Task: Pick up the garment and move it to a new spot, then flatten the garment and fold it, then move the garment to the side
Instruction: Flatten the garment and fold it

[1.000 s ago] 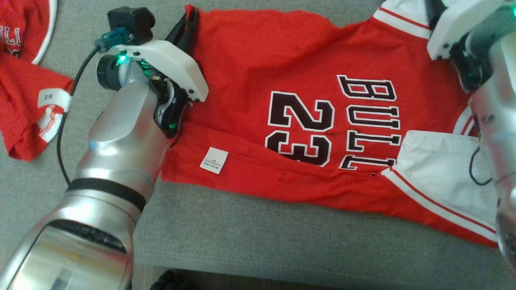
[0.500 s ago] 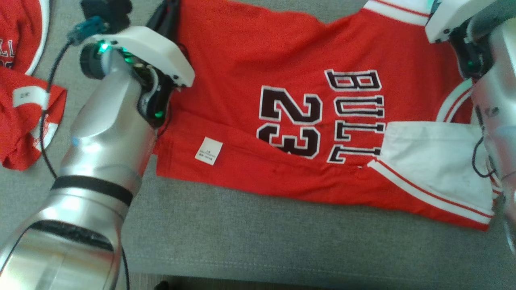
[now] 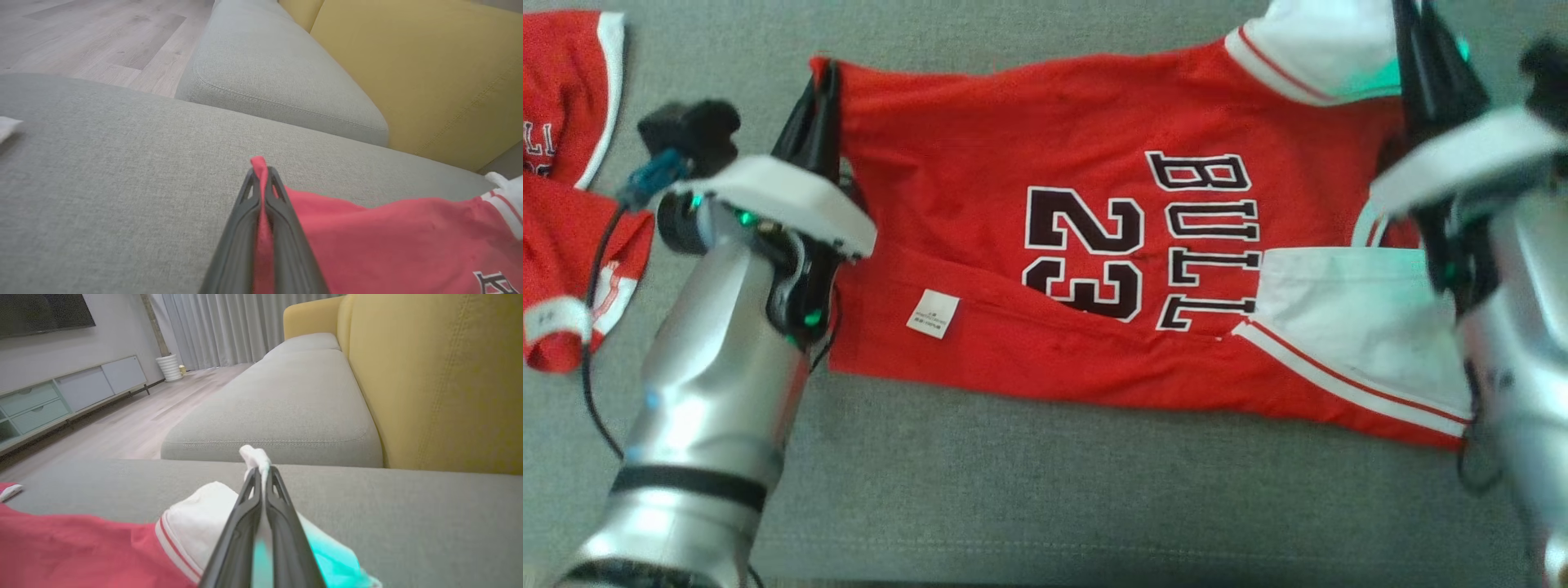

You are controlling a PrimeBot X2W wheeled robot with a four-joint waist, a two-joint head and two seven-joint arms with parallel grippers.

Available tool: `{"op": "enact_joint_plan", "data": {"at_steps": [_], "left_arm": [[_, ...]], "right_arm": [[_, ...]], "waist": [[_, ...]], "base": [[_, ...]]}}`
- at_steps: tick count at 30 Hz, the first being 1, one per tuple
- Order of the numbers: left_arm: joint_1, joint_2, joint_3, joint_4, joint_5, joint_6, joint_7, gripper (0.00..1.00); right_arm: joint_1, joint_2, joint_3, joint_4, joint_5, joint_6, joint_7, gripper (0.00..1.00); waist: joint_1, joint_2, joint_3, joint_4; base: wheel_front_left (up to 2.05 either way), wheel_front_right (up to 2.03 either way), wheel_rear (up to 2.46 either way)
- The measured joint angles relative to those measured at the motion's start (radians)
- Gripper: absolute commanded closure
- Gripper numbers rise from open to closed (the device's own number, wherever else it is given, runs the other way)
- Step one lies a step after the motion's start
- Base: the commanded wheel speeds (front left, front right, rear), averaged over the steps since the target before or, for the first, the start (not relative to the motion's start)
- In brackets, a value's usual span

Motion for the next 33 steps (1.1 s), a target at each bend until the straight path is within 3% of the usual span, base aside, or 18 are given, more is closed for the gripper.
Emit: {"op": "enact_joint_plan", "data": {"at_steps": [3, 10, 19, 20, 22, 23, 24, 25, 30, 33], "left_arm": [[0.074, 0.01, 0.03, -0.068, 0.0, 0.004, 0.0, 1.0], [0.246, 0.022, 0.091, -0.225, -0.004, 0.022, 0.0, 1.0], [0.378, 0.034, 0.098, -0.298, -0.037, 0.058, 0.015, 1.0], [0.389, 0.035, 0.099, -0.3, -0.04, 0.062, 0.022, 1.0], [0.41, 0.035, 0.099, -0.301, -0.051, 0.071, 0.029, 1.0], [0.419, 0.035, 0.098, -0.3, -0.052, 0.077, 0.031, 0.71], [0.428, 0.036, 0.098, -0.3, -0.052, 0.084, 0.034, 0.21], [0.436, 0.038, 0.097, -0.3, -0.052, 0.089, 0.034, 0.0], [0.492, 0.048, 0.087, -0.323, 0.003, 0.123, 0.017, 0.0], [0.556, 0.062, 0.088, -0.408, 0.081, 0.174, 0.002, 0.0]], "right_arm": [[0.14, 0.019, -0.048, -0.111, -0.001, 0.0, -0.007, 1.0], [0.469, 0.136, -0.171, -0.333, -0.015, 0.0, 0.008, 1.0], [0.652, 0.219, -0.242, -0.474, -0.032, 0.0, 0.04, 1.0], [0.664, 0.223, -0.242, -0.473, -0.037, 0.0, 0.049, 0.95], [0.68, 0.227, -0.237, -0.465, -0.04, 0.0, 0.068, 0.41], [0.688, 0.228, -0.237, -0.461, -0.041, 0.0, 0.074, 0.0], [0.693, 0.228, -0.235, -0.454, -0.047, 0.0, 0.085, 0.0], [0.699, 0.229, -0.235, -0.453, -0.053, 0.0, 0.086, 0.0], [0.738, 0.233, -0.232, -0.469, -0.108, 0.0, 0.096, 0.0], [0.772, 0.233, -0.235, -0.534, -0.169, 0.0, 0.081, 0.0]], "waist": [[0.0, 0.0, -0.014, -0.011], [0.0, 0.0, -0.031, -0.034], [0.0, 0.0, -0.041, -0.054], [0.0, 0.0, -0.043, -0.056], [0.0, 0.0, -0.048, -0.061], [0.0, 0.0, -0.052, -0.063], [-0.0001, 0.0001, -0.055, -0.064], [0.0, 0.0, -0.057, -0.065], [0.0, 0.0, -0.079, -0.066], [0.0, 0.0, -0.101, -0.07]], "base": [[0.0, 0.0, 0.0], [0.0, 0.0, 0.0], [0.0, 0.0, 0.0], [0.0, 0.0, 0.0], [0.0, 0.0, 0.0], [0.0, 0.0, 0.0], [0.0, 0.0, 0.0], [0.0, 0.0, 0.0], [0.0, 0.0, 0.0], [0.0, 0.0, 0.0]]}}
